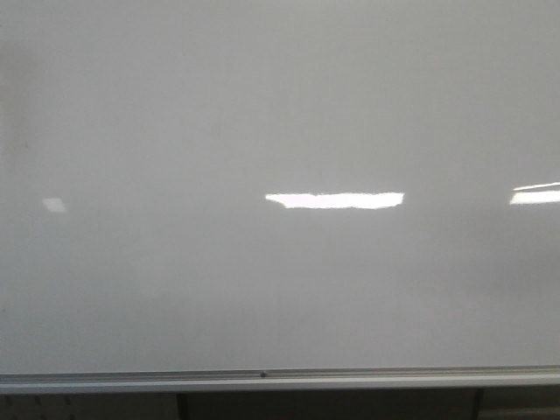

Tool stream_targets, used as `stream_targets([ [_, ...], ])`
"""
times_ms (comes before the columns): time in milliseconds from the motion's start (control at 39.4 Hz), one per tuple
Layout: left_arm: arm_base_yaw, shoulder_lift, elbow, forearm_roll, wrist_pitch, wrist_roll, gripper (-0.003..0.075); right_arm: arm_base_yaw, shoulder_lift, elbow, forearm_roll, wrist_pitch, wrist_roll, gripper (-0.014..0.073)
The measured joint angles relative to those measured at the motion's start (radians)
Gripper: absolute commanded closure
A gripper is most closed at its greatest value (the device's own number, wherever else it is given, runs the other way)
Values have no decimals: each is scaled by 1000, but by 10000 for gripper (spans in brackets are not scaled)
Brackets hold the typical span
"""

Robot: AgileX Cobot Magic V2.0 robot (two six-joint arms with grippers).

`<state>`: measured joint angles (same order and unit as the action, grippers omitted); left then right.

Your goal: Write number 2 on whiteboard

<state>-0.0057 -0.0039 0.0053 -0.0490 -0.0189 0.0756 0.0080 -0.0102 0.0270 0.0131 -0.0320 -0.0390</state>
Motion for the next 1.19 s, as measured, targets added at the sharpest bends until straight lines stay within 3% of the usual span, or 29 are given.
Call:
stream_targets([
  [1016, 0, 0, 0, 0, -37, 0, 740, 0, 0, 0, 0, -2, 0, 662],
  [1194, 0, 0, -31, -1, -25, 0, 740, 0, 0, -53, 0, 74, 0, 662],
])
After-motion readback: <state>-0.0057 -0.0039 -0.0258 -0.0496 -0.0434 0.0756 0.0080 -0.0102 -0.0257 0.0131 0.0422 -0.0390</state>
